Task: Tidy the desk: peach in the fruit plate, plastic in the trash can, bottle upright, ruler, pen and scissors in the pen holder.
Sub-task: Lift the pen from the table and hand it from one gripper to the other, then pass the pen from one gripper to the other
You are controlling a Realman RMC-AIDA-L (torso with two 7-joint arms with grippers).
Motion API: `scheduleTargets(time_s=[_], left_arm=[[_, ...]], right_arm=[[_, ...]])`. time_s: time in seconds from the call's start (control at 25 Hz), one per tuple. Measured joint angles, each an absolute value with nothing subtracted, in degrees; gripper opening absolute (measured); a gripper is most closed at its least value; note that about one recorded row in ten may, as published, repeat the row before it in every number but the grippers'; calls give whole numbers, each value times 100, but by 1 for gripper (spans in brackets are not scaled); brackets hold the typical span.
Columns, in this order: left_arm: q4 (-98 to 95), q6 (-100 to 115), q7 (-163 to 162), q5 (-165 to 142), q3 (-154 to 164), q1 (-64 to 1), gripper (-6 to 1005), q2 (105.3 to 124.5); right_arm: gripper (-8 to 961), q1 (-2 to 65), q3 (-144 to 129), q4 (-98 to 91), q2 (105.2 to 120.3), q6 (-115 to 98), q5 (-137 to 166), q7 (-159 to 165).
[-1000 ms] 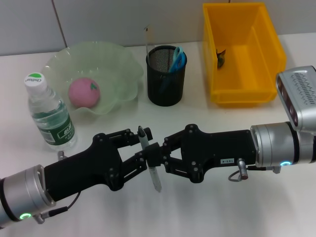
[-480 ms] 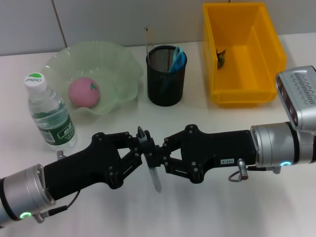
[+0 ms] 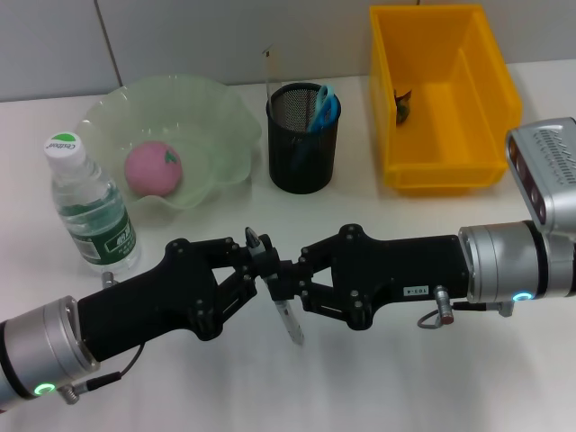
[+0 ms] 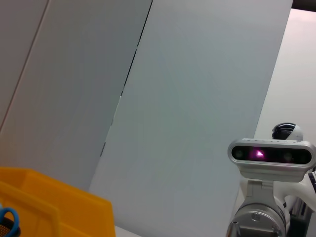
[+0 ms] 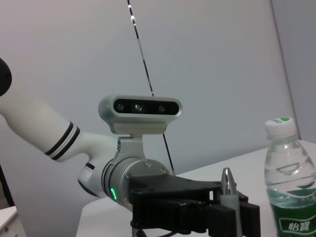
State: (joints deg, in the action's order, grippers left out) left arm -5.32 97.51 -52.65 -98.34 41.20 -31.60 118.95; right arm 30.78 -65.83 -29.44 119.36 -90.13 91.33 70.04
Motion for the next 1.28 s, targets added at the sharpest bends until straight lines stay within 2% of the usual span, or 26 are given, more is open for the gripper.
scheduleTargets(time_s=[0.4, 0.84, 1.28], left_arm=[[-536, 9746, -5274, -9860, 4119, -3143, 137, 11891], [-528, 9789, -5274, -9843, 4013, -3137, 137, 11891], [-510, 10052, -5328, -9834, 3576, -3053, 138, 11891]], right_arm=[[231, 3076, -6612, -2947, 11939, -9059, 9104, 6993], [666, 3045, -6582, -2944, 11946, -9002, 9104, 6994], [671, 2733, -6338, -2746, 11946, -9019, 8900, 6719]])
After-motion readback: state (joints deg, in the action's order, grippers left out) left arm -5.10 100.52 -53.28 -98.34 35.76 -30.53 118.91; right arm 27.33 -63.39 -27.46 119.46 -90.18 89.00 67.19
